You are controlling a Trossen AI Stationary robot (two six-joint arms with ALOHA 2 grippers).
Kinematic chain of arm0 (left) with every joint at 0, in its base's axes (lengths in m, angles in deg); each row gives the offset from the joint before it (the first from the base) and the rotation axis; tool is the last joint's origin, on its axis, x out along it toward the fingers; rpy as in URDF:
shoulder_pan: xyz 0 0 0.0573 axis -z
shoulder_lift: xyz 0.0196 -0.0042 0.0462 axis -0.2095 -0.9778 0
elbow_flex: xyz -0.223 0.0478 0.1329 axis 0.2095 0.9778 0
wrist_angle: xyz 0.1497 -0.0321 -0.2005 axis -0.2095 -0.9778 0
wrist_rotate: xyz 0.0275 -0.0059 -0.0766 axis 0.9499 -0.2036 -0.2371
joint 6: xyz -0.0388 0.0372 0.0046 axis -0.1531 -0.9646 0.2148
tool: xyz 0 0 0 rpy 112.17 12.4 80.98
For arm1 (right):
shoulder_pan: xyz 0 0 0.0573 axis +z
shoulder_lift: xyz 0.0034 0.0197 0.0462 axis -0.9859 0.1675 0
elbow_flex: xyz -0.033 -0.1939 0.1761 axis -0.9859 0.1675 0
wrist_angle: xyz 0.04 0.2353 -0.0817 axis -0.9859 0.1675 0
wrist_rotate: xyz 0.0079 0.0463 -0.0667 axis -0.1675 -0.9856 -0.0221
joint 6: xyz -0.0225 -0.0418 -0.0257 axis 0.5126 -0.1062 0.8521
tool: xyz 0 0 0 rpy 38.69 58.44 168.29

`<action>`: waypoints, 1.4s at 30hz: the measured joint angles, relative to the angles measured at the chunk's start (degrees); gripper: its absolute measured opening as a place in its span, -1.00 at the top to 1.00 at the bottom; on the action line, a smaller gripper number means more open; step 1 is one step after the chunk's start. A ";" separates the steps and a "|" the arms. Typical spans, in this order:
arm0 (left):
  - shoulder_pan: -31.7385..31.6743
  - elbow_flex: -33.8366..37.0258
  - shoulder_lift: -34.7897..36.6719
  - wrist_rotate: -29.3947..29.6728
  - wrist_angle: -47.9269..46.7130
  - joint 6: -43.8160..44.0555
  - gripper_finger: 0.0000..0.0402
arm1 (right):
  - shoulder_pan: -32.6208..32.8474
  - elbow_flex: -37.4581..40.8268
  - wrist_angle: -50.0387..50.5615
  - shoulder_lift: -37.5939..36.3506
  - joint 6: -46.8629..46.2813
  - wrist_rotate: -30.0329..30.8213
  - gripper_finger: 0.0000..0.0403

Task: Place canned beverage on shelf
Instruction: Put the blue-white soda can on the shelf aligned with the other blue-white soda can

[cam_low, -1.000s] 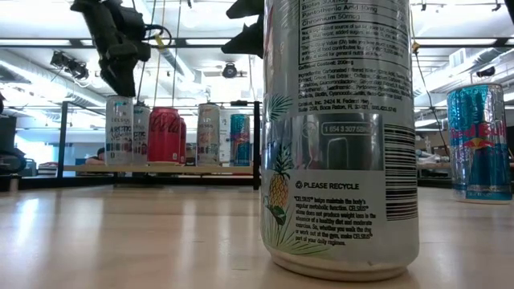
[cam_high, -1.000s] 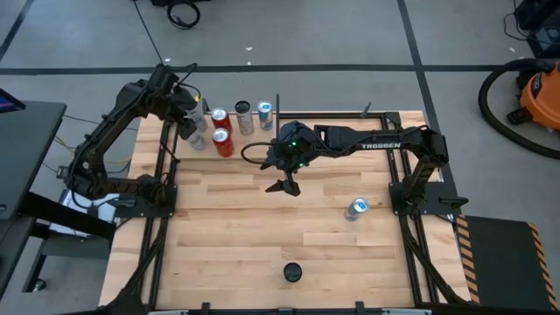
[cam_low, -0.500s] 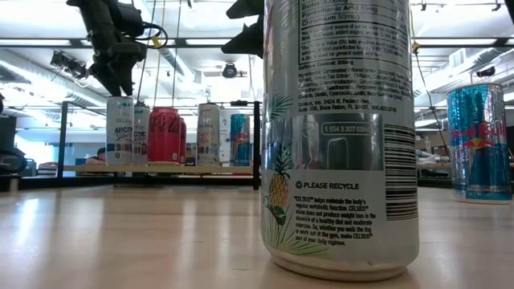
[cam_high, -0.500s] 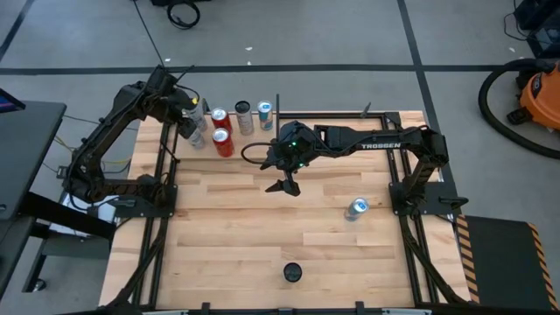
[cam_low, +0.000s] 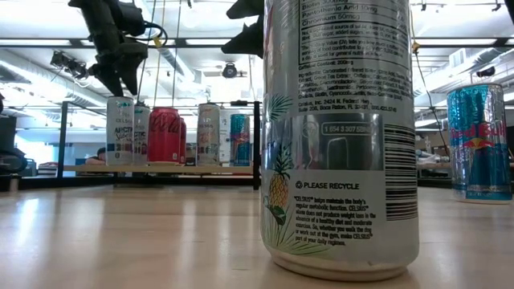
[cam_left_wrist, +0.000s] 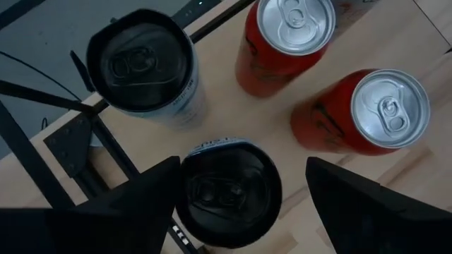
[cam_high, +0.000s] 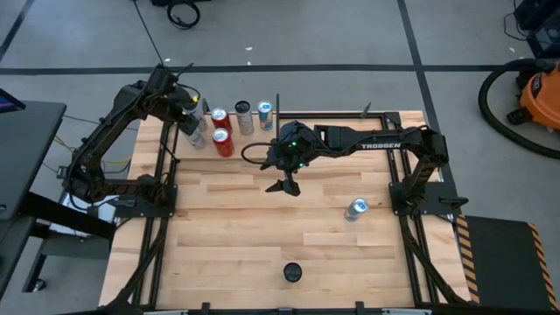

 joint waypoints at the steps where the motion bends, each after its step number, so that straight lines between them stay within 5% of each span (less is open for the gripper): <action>1: 0.18 0.00 0.01 0.00 0.00 0.18 -0.56 | 0.00 0.00 -0.02 0.00 0.11 0.00 -0.91; 30: 6.18 -4.31 -1.42 0.41 -2.69 1.61 -0.56 | 0.00 0.00 -0.02 0.00 0.33 0.02 -0.91; 42: 18.21 -3.48 -0.81 0.62 -4.17 4.66 -0.56 | -0.17 0.00 0.04 0.00 1.10 0.06 -0.91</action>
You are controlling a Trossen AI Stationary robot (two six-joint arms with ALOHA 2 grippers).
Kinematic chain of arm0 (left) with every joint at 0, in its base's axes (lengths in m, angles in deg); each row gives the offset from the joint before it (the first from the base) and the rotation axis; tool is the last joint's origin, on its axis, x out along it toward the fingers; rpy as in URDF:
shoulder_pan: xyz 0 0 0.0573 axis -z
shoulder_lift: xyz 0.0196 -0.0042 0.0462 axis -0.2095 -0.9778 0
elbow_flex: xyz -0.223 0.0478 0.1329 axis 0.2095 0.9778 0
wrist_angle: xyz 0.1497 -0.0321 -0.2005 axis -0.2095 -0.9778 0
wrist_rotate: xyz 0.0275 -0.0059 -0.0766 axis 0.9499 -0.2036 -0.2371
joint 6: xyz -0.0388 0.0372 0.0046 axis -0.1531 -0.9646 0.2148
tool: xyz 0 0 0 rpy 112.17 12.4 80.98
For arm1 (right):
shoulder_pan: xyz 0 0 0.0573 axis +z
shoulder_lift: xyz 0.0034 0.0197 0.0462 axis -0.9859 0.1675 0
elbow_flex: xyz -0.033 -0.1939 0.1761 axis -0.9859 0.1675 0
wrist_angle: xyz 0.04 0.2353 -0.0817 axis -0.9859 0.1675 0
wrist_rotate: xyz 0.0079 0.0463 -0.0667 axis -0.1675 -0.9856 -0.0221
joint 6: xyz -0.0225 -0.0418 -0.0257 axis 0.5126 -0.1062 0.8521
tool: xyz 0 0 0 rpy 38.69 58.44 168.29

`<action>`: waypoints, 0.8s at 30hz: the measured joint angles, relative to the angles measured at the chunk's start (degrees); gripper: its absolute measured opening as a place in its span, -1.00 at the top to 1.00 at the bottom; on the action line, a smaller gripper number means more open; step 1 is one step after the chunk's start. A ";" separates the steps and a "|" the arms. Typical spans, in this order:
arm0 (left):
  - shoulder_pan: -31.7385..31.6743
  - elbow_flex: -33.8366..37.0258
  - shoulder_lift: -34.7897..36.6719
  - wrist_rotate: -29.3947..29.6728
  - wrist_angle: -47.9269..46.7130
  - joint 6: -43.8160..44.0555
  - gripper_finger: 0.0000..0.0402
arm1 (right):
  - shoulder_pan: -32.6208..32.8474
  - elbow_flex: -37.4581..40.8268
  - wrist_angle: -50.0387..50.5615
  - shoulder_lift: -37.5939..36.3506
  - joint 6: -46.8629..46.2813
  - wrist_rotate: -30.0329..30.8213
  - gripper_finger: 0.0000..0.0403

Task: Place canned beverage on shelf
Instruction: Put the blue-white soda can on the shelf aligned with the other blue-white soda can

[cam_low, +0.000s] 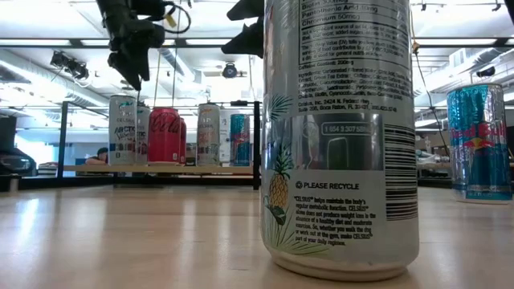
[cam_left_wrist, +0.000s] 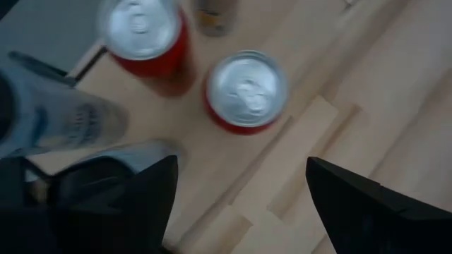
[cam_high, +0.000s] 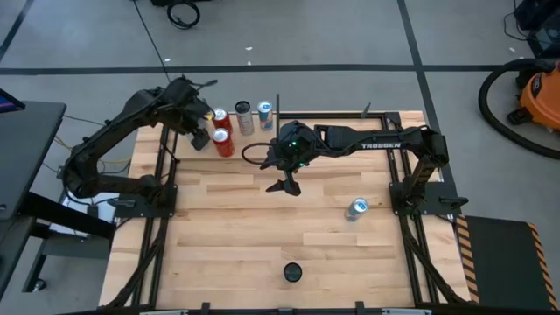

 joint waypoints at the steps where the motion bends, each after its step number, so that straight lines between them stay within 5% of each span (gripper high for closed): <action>1: 1.17 0.00 0.00 0.06 -0.03 0.82 -0.56 | -0.01 0.00 0.01 0.00 0.00 0.00 -0.91; 11: 5.77 0.00 0.00 7.68 -3.29 4.50 -0.56 | -0.05 0.00 0.37 0.00 -0.09 0.00 -0.91; 24: 5.00 -0.04 0.02 3.75 -5.32 4.48 -0.56 | -0.05 0.00 1.47 -0.01 -0.11 0.00 -0.91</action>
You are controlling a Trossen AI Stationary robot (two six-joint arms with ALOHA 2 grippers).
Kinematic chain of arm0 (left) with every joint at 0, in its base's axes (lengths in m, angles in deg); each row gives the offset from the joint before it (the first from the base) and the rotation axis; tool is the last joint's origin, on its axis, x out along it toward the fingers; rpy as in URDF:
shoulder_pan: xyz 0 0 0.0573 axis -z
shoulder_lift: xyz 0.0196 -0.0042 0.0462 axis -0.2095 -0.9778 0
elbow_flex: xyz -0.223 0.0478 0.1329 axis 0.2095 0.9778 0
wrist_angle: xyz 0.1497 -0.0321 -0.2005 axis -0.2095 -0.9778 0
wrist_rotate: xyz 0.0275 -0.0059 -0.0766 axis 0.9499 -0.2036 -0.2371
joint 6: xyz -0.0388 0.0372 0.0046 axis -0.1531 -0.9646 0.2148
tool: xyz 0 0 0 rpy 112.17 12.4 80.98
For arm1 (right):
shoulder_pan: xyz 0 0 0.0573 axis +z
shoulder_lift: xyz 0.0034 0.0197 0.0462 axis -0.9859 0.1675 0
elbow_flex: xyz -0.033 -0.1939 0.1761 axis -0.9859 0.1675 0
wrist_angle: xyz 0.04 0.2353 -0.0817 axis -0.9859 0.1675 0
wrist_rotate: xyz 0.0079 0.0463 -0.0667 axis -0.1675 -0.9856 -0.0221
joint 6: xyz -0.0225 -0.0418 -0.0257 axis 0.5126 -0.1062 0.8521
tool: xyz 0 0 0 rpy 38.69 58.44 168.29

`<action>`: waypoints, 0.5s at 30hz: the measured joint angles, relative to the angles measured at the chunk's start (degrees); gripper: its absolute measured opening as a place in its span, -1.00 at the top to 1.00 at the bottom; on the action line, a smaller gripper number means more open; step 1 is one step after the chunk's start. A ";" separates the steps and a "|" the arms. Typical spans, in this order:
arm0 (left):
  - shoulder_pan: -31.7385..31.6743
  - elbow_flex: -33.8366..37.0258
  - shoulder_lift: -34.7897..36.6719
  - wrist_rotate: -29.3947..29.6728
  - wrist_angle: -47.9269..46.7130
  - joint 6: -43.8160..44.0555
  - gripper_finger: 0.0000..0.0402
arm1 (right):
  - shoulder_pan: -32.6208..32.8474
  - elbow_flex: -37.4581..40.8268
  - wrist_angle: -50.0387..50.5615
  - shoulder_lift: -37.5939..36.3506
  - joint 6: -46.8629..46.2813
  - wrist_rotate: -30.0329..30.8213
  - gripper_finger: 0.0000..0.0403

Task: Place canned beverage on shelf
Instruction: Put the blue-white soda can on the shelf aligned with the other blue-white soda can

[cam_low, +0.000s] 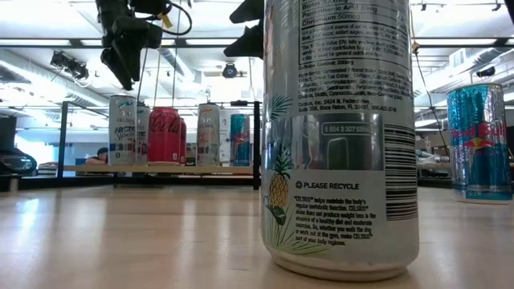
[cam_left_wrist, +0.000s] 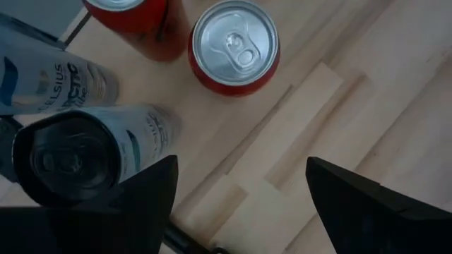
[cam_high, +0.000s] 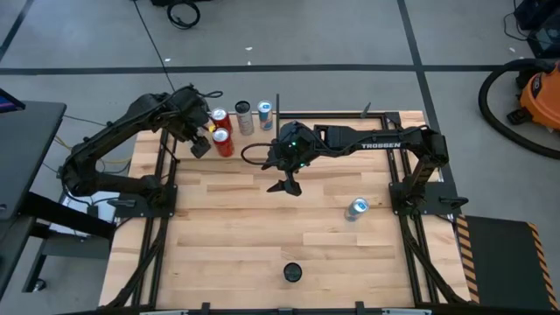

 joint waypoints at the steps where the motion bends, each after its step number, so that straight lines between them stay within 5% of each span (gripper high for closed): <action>1: 0.17 0.01 0.00 0.00 -0.10 0.00 -0.56 | 0.00 0.00 0.03 0.00 0.00 0.00 -0.91; 15: 3.40 11.23 0.90 0.11 6.37 -1.99 -0.56 | 0.00 0.00 0.58 -0.01 -0.04 0.00 -0.91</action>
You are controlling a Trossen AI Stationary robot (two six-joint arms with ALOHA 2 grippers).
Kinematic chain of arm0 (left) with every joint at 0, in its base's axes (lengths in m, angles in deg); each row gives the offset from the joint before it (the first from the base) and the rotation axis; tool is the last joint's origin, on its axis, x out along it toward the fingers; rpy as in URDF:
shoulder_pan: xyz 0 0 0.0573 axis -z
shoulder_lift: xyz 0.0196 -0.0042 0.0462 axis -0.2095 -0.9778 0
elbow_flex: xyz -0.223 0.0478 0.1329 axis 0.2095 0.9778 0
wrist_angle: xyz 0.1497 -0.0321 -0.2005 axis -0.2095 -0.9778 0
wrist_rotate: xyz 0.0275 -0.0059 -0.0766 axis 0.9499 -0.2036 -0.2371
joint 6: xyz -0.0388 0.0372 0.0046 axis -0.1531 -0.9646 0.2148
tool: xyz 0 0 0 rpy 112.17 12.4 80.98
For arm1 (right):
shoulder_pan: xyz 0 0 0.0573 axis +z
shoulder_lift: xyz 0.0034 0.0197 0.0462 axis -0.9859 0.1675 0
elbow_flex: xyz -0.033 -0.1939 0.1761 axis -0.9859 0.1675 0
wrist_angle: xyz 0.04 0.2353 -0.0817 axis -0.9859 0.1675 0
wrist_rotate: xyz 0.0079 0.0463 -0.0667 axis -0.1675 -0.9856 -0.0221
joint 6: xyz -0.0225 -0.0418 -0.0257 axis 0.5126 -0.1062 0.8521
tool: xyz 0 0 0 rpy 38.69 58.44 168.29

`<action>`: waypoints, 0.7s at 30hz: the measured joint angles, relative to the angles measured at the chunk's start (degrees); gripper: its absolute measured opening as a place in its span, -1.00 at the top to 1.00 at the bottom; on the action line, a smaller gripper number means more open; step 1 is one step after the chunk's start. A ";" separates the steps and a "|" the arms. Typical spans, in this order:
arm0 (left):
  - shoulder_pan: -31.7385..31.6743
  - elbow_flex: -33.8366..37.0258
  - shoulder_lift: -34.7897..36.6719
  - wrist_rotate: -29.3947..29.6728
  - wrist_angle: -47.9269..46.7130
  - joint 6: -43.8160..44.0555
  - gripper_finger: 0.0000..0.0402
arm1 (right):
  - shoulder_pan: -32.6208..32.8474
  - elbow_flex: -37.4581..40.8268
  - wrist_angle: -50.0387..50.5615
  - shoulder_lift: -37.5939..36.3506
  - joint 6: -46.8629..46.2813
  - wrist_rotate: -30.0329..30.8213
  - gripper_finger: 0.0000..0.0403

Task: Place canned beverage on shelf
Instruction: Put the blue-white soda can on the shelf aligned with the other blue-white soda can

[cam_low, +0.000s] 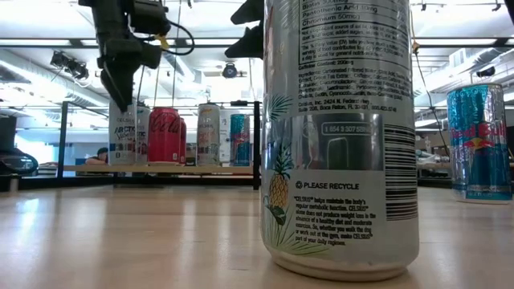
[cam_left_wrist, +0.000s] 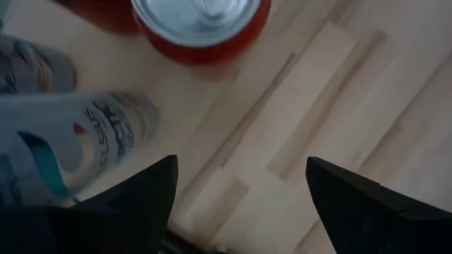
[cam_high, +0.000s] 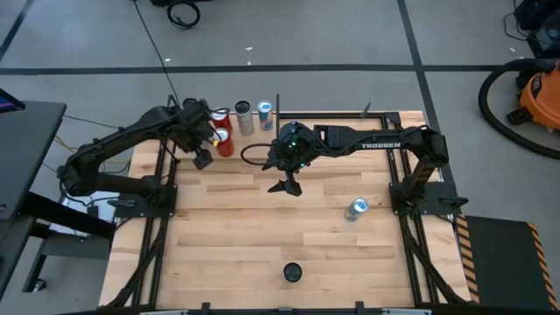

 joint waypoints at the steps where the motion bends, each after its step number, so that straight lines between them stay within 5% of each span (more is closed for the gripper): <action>1: 0.00 -0.03 0.00 0.02 0.55 -0.04 -0.56 | 0.00 0.00 -0.01 0.00 0.01 0.00 -0.91; 9: -1.60 -0.06 0.02 8.38 0.20 0.04 -0.56 | 0.00 0.00 -0.56 0.00 0.00 0.00 -0.91; 21: -5.74 -0.06 0.02 8.57 -0.86 0.13 -0.56 | -0.04 0.00 -0.52 0.00 0.00 0.00 -0.91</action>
